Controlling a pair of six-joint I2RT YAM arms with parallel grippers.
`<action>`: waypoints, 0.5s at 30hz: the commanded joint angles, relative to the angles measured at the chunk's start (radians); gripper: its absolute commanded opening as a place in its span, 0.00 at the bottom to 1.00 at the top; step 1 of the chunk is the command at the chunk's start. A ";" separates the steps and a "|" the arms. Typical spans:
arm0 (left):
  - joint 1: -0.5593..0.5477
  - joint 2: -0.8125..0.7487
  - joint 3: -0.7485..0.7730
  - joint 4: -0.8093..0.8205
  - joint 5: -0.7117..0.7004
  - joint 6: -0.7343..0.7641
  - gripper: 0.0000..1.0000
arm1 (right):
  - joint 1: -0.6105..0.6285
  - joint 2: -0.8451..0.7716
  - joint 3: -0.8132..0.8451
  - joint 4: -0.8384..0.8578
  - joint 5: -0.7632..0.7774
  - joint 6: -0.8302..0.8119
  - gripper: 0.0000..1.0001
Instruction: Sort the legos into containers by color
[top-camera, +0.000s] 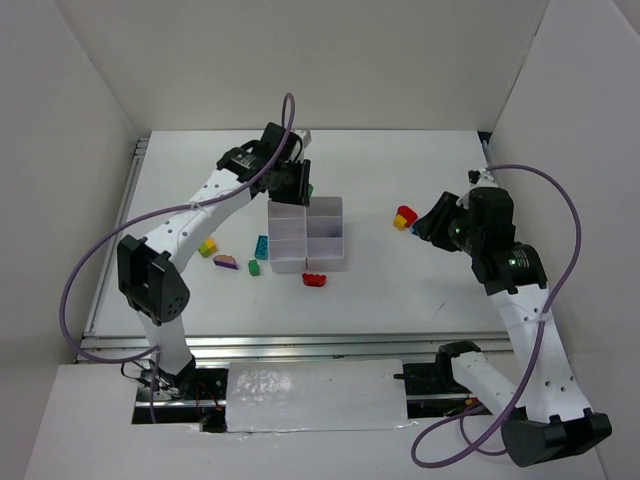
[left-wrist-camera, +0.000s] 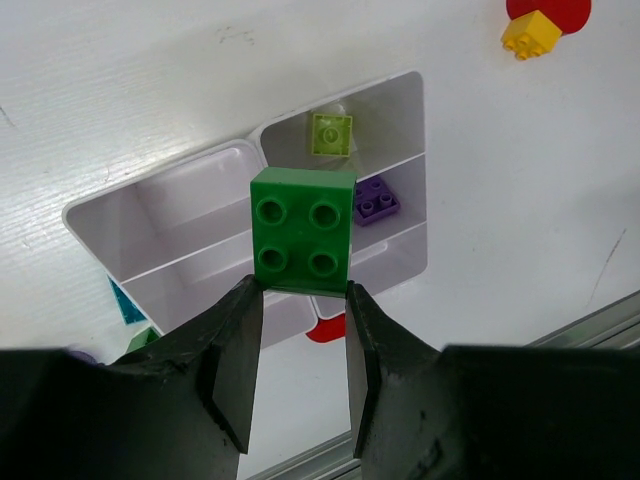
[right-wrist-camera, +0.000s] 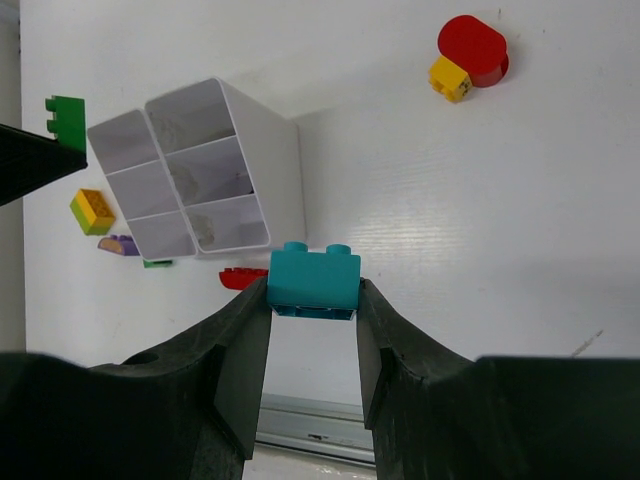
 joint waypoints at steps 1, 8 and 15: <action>-0.021 0.019 0.048 -0.021 -0.064 -0.013 0.00 | 0.006 0.002 -0.003 0.009 -0.004 -0.028 0.00; -0.034 0.040 0.066 -0.044 -0.101 -0.002 0.00 | 0.006 0.017 -0.012 0.018 -0.013 -0.025 0.00; -0.034 0.042 0.089 -0.044 -0.135 -0.004 0.00 | 0.006 0.037 0.008 0.015 -0.006 -0.051 0.00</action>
